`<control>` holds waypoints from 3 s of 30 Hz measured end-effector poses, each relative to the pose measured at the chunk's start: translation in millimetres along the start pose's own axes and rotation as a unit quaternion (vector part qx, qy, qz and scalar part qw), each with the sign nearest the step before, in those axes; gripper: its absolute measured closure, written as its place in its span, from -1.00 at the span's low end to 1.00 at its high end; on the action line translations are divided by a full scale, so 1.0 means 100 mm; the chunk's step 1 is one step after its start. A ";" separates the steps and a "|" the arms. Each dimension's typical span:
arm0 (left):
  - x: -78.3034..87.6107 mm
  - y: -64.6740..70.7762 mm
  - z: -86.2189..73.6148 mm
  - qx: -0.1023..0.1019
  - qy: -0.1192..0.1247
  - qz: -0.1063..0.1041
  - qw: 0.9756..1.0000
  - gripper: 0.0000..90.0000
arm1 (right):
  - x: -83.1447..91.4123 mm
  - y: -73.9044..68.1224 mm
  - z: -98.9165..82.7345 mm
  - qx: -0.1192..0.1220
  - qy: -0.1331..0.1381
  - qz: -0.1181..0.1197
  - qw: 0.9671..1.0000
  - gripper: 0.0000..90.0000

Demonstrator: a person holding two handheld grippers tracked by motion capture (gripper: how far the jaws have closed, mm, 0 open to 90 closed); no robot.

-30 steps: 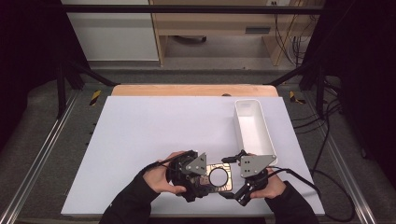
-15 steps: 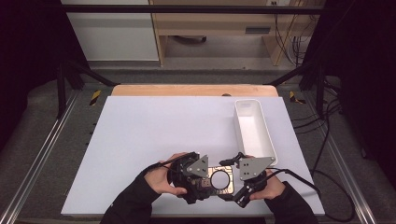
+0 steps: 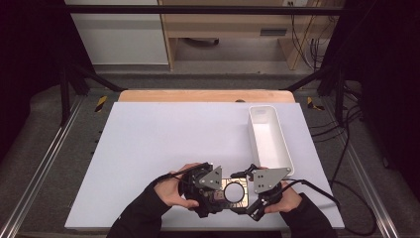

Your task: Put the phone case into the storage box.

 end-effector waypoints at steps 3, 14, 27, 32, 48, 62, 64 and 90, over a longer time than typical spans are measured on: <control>0.00 0.00 0.00 0.000 -0.001 0.000 1.000 -0.75 | 0.00 0.00 0.00 0.002 0.002 0.000 1.000 -0.76; -0.01 -0.01 -0.04 0.002 -0.001 0.000 1.000 -0.75 | -0.03 0.00 -0.01 0.004 0.005 0.002 1.000 -0.75; -0.05 -0.01 -0.06 0.004 -0.011 -0.005 1.000 -0.75 | -0.04 -0.01 -0.02 0.003 0.000 0.007 1.000 -0.74; -0.06 -0.01 -0.06 0.007 -0.013 -0.006 1.000 -0.75 | -0.05 -0.02 -0.03 0.003 -0.004 0.009 1.000 -0.74; 0.04 -0.06 -0.13 0.035 0.019 0.013 0.999 -0.85 | 0.01 0.05 -0.02 -0.011 -0.020 0.000 1.000 -0.74; 0.22 -0.12 -0.35 0.080 0.064 0.056 0.993 -0.95 | 0.13 0.16 0.00 -0.012 -0.044 -0.016 0.999 -0.74; 0.24 -0.13 -0.38 0.084 0.070 0.062 0.992 -0.98 | 0.14 0.18 0.00 -0.012 -0.048 -0.015 0.999 -0.74; 0.16 -0.15 -0.55 0.122 0.099 0.073 0.985 -1.00 | 0.21 0.32 0.14 0.020 -0.114 -0.008 0.993 -0.73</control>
Point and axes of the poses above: each handheld gripper's, and its own axes: x roughly backward along the jaws, z roughly out of its top, y roughly to its right, the point moved 7 cm from there along -x, roughly forward along the jaws, and after that the axes turned 15 degrees about -z, right-handed, at the moved point
